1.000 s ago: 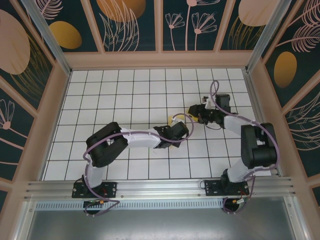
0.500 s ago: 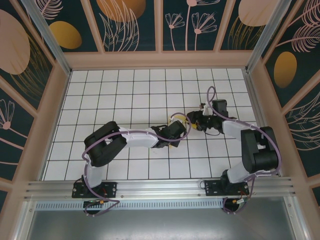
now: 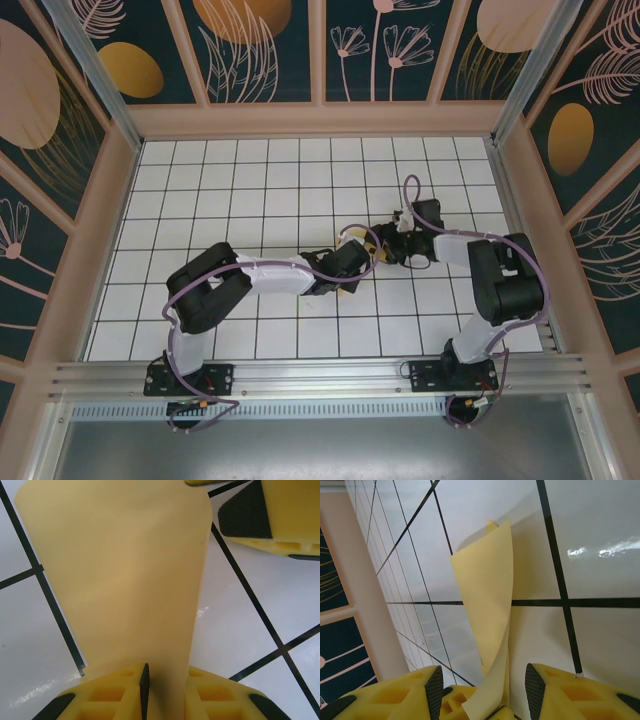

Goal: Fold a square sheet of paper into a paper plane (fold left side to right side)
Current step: Fold the wing for the fifth time at the center of the table.

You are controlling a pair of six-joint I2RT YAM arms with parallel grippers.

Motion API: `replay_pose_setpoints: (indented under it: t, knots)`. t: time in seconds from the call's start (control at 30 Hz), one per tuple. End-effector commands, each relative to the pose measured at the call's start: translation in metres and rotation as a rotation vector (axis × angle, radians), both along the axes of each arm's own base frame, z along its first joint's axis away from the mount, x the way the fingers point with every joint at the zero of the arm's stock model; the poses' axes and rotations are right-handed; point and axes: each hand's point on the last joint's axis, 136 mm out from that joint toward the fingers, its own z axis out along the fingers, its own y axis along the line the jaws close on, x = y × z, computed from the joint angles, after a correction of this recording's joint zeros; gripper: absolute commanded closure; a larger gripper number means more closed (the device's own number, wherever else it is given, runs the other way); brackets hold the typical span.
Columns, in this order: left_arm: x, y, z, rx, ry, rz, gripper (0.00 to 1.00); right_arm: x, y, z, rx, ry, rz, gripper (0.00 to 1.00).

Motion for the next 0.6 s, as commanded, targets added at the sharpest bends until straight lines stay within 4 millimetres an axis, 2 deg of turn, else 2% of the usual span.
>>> replay_pose_setpoints:
  t: [0.0, 0.1, 0.17, 0.37, 0.57]
  knots:
    - [0.001, 0.000, 0.008, -0.022, -0.005, -0.008, 0.76, 0.009, 0.005, 0.001, 0.001, 0.016, -0.011, 0.50]
    - [0.001, 0.000, 0.006, -0.019, -0.005, -0.010, 0.76, 0.009, 0.004, -0.003, -0.005, 0.036, -0.012, 0.56]
    - [0.001, -0.001, 0.007, -0.020, -0.003, -0.013, 0.75, 0.009, 0.005, -0.005, -0.004, 0.046, -0.012, 0.68]
    - [0.001, -0.001, 0.008, -0.023, -0.008, -0.014, 0.73, 0.011, 0.005, -0.006, -0.025, 0.057, -0.005, 0.83]
    - [-0.001, 0.001, 0.018, -0.041, -0.020, -0.020, 0.61, 0.010, 0.006, -0.006, -0.022, 0.056, 0.003, 0.94]
